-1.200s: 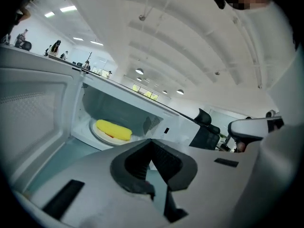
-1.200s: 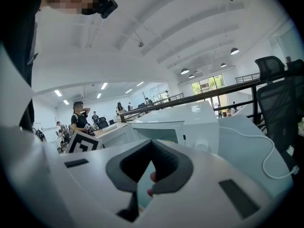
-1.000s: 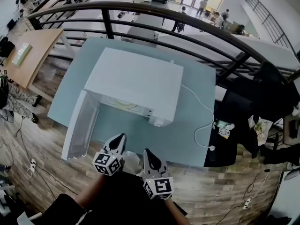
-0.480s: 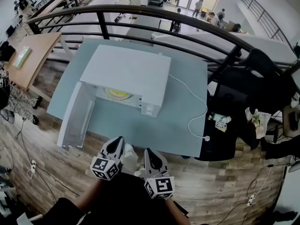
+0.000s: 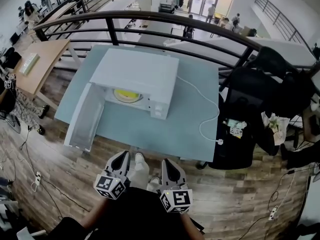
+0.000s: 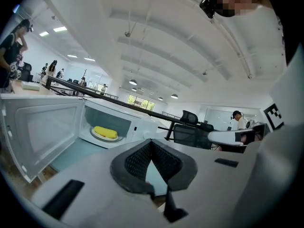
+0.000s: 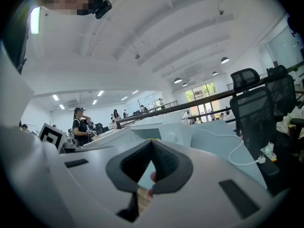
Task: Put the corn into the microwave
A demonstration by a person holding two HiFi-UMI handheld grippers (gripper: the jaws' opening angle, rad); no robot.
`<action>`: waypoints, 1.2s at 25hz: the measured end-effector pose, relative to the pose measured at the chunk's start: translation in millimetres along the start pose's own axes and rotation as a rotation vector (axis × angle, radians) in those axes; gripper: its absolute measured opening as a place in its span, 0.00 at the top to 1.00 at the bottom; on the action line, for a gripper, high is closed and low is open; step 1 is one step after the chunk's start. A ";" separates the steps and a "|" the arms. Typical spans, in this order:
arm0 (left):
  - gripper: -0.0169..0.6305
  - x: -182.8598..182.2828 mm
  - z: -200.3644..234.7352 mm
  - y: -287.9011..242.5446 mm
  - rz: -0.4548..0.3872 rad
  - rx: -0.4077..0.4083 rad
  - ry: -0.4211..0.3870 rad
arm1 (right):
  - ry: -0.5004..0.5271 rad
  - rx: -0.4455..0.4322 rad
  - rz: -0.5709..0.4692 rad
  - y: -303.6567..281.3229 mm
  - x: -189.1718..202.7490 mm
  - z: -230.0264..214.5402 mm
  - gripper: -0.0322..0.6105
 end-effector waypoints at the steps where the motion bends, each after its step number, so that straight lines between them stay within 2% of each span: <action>1: 0.97 -1.2 -2.4 5.7 -0.005 -0.002 -0.003 | 0.000 0.004 -0.009 4.7 -1.4 -0.5 0.94; 9: 0.97 -7.1 -8.9 51.2 -0.054 -0.044 0.004 | 0.005 0.025 -0.060 39.9 -3.8 0.4 0.94; 17: 0.97 -20.2 -8.9 81.4 -0.094 -0.081 -0.001 | 0.019 0.002 -0.090 57.5 -5.7 15.1 0.94; 30: 0.97 -10.0 -21.0 104.7 -0.065 -0.071 -0.011 | 0.044 -0.053 -0.066 66.7 8.3 38.1 0.94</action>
Point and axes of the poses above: the fingertips, and each gripper's own axes: y backward along the fingers, z to its left, x out of its underside, the point moved 2 cm from there along y, backward along the fingers, and after that the axes turned 11 degrees about -y, right-handed, at the moved point
